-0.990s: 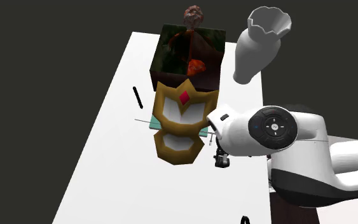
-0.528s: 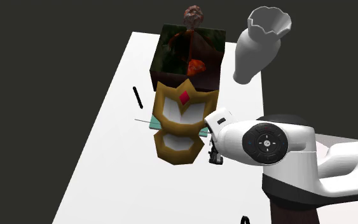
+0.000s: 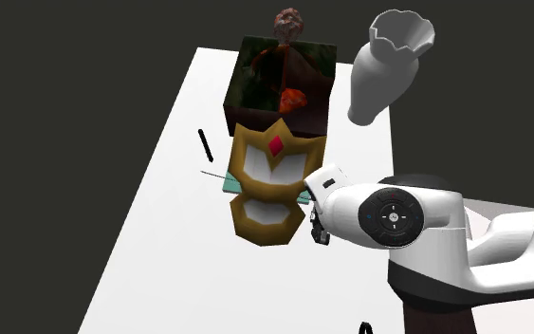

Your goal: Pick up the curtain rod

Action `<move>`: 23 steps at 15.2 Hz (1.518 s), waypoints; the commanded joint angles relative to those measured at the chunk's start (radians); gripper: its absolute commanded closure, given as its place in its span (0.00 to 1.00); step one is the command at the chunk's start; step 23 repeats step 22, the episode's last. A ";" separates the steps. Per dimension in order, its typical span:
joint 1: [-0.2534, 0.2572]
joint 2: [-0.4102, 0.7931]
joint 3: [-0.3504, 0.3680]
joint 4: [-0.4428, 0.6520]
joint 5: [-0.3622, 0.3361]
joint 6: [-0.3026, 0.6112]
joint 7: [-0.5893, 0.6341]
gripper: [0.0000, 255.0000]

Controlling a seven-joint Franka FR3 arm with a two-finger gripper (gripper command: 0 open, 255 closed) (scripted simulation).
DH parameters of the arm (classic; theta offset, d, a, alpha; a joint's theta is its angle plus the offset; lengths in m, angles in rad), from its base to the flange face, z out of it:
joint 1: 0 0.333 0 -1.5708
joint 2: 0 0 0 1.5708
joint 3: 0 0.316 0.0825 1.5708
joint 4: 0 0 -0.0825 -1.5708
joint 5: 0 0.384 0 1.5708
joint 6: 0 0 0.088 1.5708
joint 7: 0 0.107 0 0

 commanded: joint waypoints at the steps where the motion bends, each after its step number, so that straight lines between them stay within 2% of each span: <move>1: 0.000 0.001 0.000 -0.001 0.001 0.000 0.000 1.00; 5: 0.001 -0.001 0.000 -0.001 0.001 -0.001 0.000 1.00; 20: -0.017 0.048 0.000 0.232 -0.002 -0.178 -0.052 1.00; 23: -0.018 0.048 0.000 0.235 -0.002 -0.180 -0.053 1.00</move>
